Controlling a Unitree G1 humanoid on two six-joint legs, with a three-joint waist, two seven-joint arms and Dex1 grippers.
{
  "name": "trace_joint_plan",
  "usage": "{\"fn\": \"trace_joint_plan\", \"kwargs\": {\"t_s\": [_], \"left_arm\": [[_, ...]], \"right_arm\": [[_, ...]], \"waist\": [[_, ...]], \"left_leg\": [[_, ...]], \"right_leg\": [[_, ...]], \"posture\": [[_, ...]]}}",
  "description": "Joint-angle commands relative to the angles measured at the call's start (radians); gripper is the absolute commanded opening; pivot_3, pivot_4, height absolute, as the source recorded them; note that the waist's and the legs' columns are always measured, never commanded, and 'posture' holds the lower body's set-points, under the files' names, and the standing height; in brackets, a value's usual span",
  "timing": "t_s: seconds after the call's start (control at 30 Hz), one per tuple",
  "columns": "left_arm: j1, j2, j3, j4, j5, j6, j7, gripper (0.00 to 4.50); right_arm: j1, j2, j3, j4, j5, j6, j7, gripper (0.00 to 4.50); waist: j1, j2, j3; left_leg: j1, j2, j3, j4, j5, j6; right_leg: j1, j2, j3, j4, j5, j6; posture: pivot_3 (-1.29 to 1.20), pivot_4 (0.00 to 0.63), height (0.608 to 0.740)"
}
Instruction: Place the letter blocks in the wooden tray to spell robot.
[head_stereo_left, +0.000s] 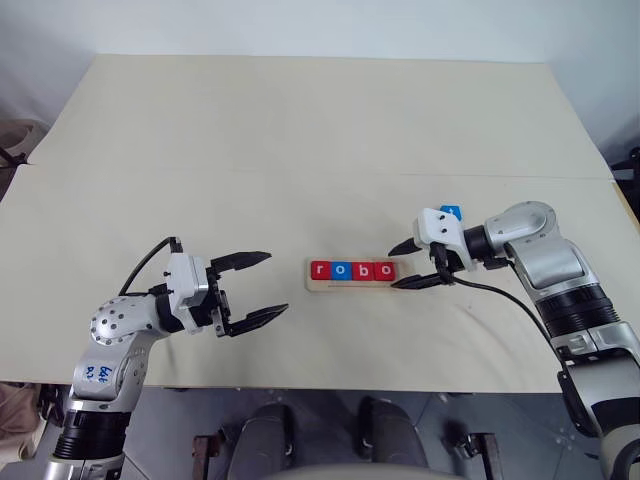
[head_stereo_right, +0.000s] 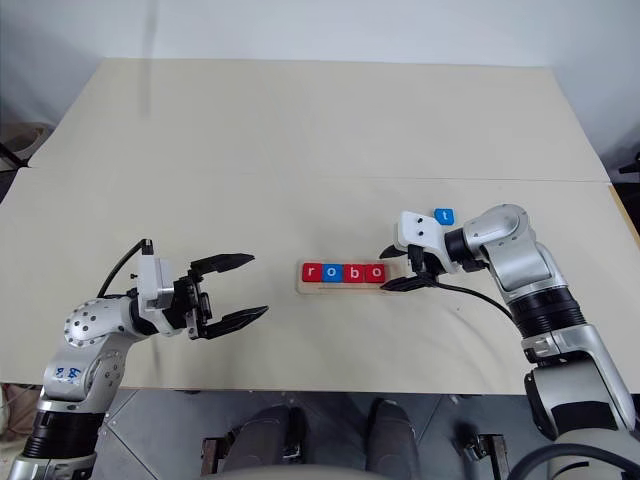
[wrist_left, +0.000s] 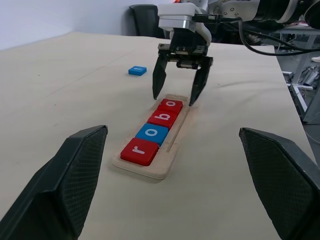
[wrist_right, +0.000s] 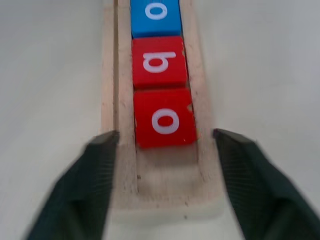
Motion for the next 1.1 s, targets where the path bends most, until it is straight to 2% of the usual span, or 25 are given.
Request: {"fn": "trace_joint_plan", "kwargs": {"t_s": [0.03, 0.1, 0.17, 0.57, 1.1], "left_arm": [[0.002, 0.005, 0.011, -0.044, -0.01, -0.004, 0.007, 4.5], [0.002, 0.007, 0.012, -0.043, -0.01, -0.005, 0.008, 4.5], [-0.001, 0.008, 0.012, -0.04, -0.01, -0.005, 0.008, 4.5], [-0.004, 0.005, 0.009, -0.045, -0.011, 0.0, 0.017, 4.5], [0.009, 0.003, 0.01, -0.057, -0.011, 0.003, 0.037, 4.5]], "right_arm": [[-0.023, -0.021, -0.039, -0.008, 0.017, 0.004, 0.004, 4.47], [-0.024, -0.035, -0.051, -0.004, 0.018, 0.007, 0.007, 4.36], [-0.018, -0.055, -0.056, 0.001, 0.017, 0.004, 0.016, 3.88], [-0.008, -0.027, -0.014, -0.004, -0.002, 0.012, 0.016, 0.01], [-0.006, -0.009, -0.019, -0.057, 0.01, 0.06, 0.027, 0.01]], "waist": [[0.0, 0.0, 0.0], [0.0, 0.0, 0.0], [0.001, 0.0, 0.0], [-0.001, 0.0, 0.0], [0.0, 0.0, 0.0]], "left_leg": [[0.0, 0.0, 0.0, 0.0, 0.0, 0.0], [0.0, 0.0, 0.0, 0.0, 0.0, 0.0], [0.0, 0.0, 0.0, 0.0, 0.0, 0.0], [0.0, 0.0, 0.0, 0.0, 0.0, 0.0], [0.0, 0.0, 0.0, 0.0, 0.0, 0.0]], "right_leg": [[0.0, 0.0, 0.0, 0.0, 0.0, 0.0], [0.0, 0.0, 0.0, 0.0, 0.0, 0.0], [0.0, 0.0, 0.0, 0.0, 0.0, 0.0], [0.0, 0.0, 0.0, 0.0, 0.0, 0.0], [0.0, 0.0, 0.0, 0.0, 0.0, 0.0]], "posture": [[0.0, 0.15, 0.74], [0.0, 0.15, 0.74], [0.0, 0.15, 0.74], [0.0, 0.15, 0.74], [0.0, 0.15, 0.74]]}}
